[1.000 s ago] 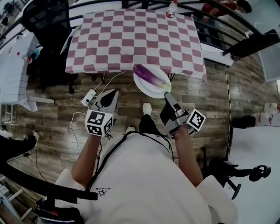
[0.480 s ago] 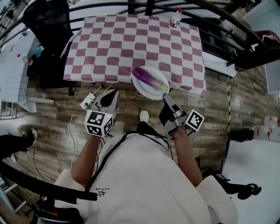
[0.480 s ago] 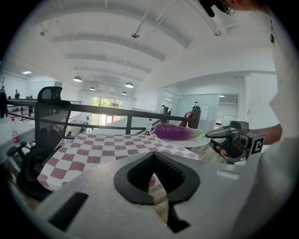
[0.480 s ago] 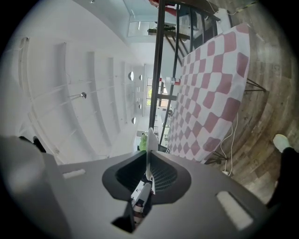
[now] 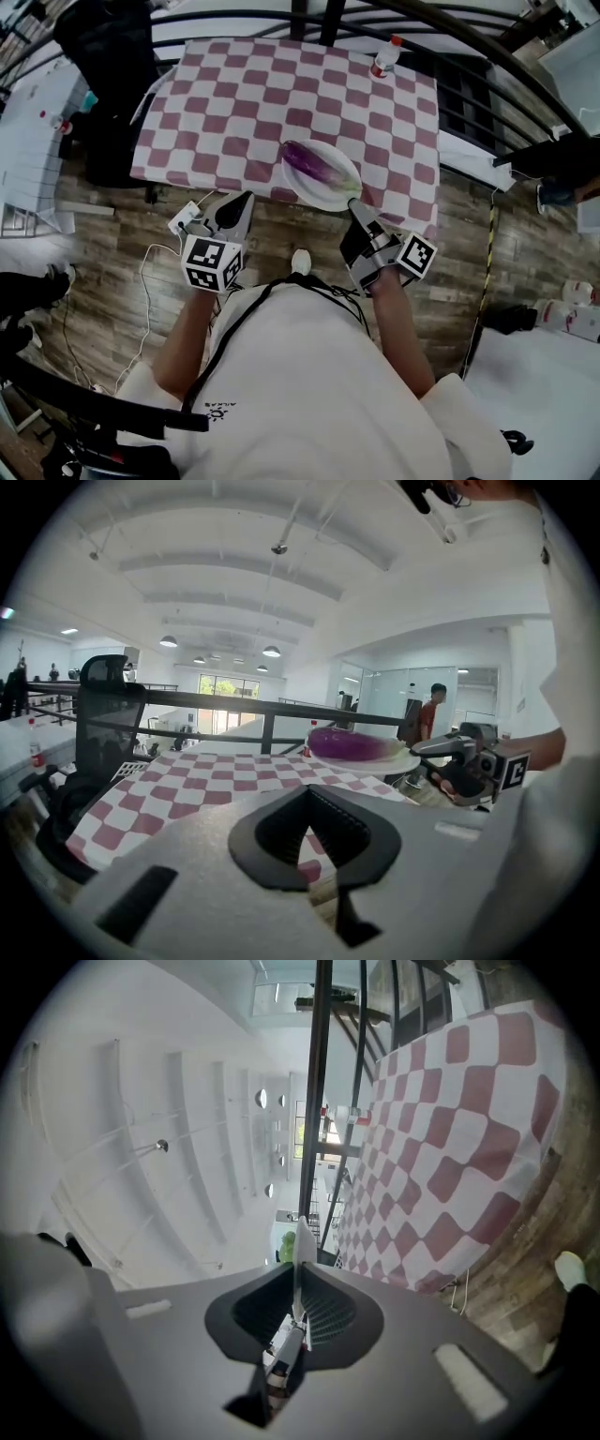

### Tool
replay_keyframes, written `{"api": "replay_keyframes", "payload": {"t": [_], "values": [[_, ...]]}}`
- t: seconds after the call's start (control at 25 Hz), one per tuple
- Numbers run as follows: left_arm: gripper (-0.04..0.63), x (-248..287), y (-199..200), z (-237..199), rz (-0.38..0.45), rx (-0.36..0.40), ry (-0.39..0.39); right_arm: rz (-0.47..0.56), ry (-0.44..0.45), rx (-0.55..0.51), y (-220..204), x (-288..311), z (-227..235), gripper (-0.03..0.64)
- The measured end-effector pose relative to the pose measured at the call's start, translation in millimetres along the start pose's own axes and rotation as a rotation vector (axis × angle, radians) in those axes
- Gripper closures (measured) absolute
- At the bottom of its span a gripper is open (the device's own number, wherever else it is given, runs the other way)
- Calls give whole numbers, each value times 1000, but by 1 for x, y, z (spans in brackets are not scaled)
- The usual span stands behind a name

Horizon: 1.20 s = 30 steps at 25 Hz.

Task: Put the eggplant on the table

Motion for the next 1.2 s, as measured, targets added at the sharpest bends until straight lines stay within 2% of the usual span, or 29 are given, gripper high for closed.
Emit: {"api": "replay_keyframes", "payload": {"t": [0.4,0.84,1.12,1.2], "values": [[591,35,15,12,-8,-31,62,-83,-13,13,55,5,20,584],[591,31,4,-9,-35,-74,116,-130,-39,27,73,29,40,584],[591,46,14,-39,-45,-67,85,-117,29,30,81,58,47,583],[591,53,22,-49,-45,-55,69,-111,22,26,85,66,50,584]]}}
Point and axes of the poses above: the fingertips, and each gripper's own axes: x forward along the fingers, z to its right, y out of its top, the point moved 10 cm from there along -x, backward along the fingers, and after that the axes turned 13 degrees about -z, right-handed, at the moved point
